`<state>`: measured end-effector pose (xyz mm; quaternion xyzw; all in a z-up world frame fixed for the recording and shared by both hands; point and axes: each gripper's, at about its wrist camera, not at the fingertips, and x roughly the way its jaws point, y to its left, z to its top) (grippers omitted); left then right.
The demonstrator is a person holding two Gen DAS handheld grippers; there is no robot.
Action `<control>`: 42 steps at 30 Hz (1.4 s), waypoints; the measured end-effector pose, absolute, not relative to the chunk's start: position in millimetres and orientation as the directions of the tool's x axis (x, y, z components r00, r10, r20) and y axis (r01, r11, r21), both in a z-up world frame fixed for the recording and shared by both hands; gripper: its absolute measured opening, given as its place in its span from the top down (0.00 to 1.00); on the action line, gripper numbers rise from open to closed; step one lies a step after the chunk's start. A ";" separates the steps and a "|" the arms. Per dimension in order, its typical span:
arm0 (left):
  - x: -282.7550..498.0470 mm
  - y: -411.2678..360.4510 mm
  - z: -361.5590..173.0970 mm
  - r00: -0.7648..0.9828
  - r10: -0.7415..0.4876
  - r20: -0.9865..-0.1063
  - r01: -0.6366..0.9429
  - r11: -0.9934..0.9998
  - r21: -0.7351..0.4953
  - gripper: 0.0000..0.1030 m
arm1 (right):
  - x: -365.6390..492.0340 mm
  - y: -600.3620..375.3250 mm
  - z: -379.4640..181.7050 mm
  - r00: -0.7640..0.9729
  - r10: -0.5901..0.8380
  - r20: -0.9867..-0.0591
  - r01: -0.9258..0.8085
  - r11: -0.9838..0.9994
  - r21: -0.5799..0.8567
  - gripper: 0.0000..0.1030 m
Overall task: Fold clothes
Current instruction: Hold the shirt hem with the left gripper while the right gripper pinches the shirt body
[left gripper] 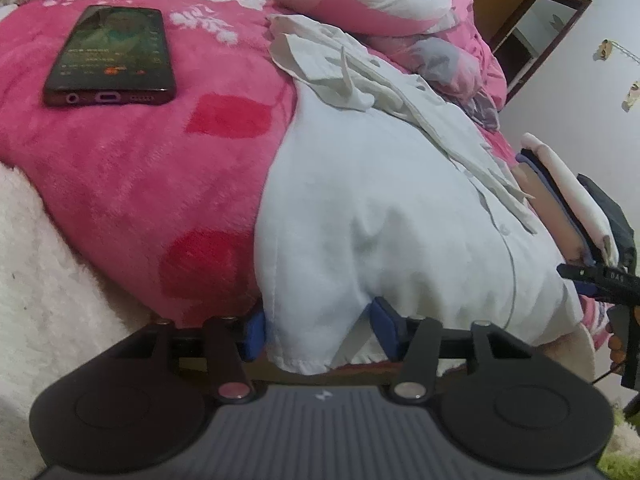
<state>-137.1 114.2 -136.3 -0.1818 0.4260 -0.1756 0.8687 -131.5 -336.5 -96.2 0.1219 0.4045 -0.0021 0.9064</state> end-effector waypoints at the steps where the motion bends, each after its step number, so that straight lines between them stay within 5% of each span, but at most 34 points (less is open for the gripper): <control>1: -137.4 113.4 -135.9 0.574 -0.458 -0.678 0.153 0.874 -0.461 0.66 | -134.0 -341.0 -94.1 0.677 0.121 -0.726 0.105 0.961 0.257 0.01; 5: -138.7 106.3 -131.2 0.569 -0.450 -0.688 0.187 0.886 -0.425 0.75 | -150.9 -367.8 -93.4 0.707 0.240 -0.665 0.136 0.877 0.461 0.01; 14: -137.9 98.3 -129.8 0.555 -0.446 -0.702 0.201 0.891 -0.407 0.77 | -174.8 -403.7 -108.3 0.727 0.426 -0.538 0.139 0.677 0.723 0.04; 17: -137.0 97.2 -129.2 0.554 -0.443 -0.705 0.199 0.893 -0.405 0.77 | -180.0 -410.7 -110.5 0.718 0.449 -0.532 0.138 0.656 0.742 0.16; 19: -135.7 96.7 -129.2 0.552 -0.442 -0.707 0.198 0.893 -0.404 0.77 | -182.5 -415.6 -111.0 0.713 0.446 -0.542 0.148 0.659 0.737 0.36; 23: -133.3 96.0 -129.8 0.547 -0.442 -0.711 0.190 0.893 -0.409 0.77 | -189.0 -418.8 -123.0 0.695 0.470 -0.544 0.167 0.631 0.758 0.50; 25: -134.0 95.8 -128.5 0.540 -0.455 -0.708 0.201 0.887 -0.417 0.93 | -192.0 -416.8 -129.8 0.686 0.500 -0.528 0.160 0.605 0.780 0.62; 30: -137.4 94.2 -121.7 0.515 -0.541 -0.665 0.287 0.840 -0.461 0.93 | -196.2 -409.9 -138.6 0.678 0.535 -0.505 0.127 0.591 0.797 0.63; 35: -129.3 85.5 -128.6 0.481 -0.571 -0.665 0.303 0.820 -0.485 0.78 | -187.7 -400.5 -154.8 0.640 0.612 -0.463 0.104 0.528 0.843 0.62; 38: -126.9 82.1 -132.1 0.477 -0.571 -0.668 0.307 0.821 -0.482 0.82 | -184.4 -391.0 -161.6 0.618 0.636 -0.462 0.088 0.528 0.845 0.62; 39: -126.4 82.0 -132.1 0.478 -0.571 -0.668 0.307 0.821 -0.482 0.91 | -182.5 -388.8 -164.4 0.616 0.642 -0.456 0.087 0.521 0.849 0.62; 41: -127.1 82.8 -130.5 0.483 -0.578 -0.658 0.307 0.815 -0.491 0.96 | -180.7 -385.8 -167.0 0.618 0.650 -0.442 0.085 0.503 0.860 0.68; 42: -129.7 85.1 -127.4 0.491 -0.593 -0.638 0.312 0.803 -0.508 0.97 | -180.3 -384.5 -167.6 0.619 0.654 -0.434 0.083 0.495 0.865 0.80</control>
